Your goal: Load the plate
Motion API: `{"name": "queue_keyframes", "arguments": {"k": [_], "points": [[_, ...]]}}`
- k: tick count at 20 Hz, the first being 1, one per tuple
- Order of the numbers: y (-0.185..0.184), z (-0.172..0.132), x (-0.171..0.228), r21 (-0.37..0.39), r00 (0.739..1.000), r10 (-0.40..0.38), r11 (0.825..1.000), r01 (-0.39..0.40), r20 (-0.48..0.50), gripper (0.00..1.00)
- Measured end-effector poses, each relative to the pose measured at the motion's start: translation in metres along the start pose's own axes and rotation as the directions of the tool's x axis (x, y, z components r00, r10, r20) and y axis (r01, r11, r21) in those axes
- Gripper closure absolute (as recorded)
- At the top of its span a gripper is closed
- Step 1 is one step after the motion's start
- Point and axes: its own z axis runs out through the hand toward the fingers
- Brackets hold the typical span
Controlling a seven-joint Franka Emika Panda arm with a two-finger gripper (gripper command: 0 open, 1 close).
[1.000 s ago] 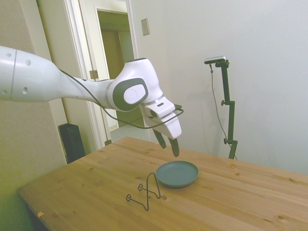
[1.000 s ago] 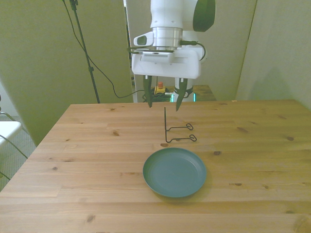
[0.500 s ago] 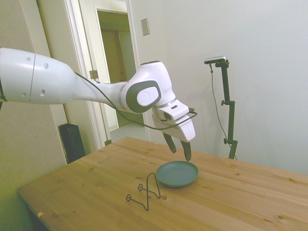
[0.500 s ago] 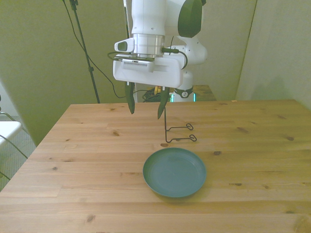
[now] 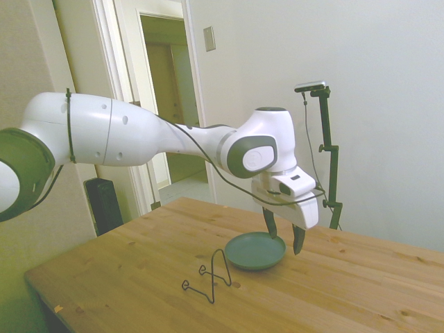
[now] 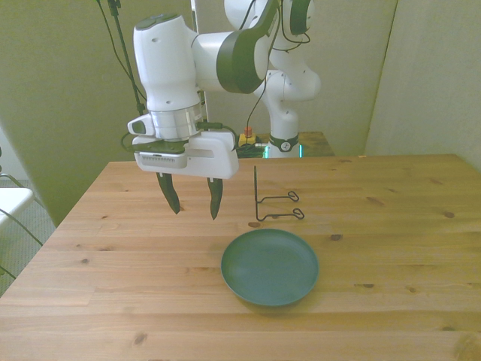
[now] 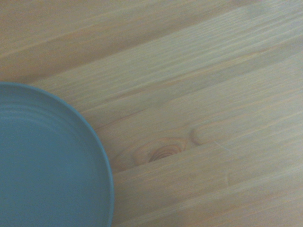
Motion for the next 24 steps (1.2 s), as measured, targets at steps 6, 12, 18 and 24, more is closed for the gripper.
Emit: {"name": "queue_keyframes", "arguments": {"k": [6,12,18,24], "points": [[0.008,0.034,0.014,0.065,0.996,-0.047,0.997,0.042,0.077,0.0],[-0.014,0.051,-0.004,0.125,0.991,-0.05,0.992,0.035,0.124,0.0],[-0.036,0.074,-0.019,0.122,0.986,-0.044,0.992,0.024,0.161,0.0],[-0.054,0.078,-0.026,0.133,0.981,-0.045,0.991,0.02,0.187,0.0]]}}
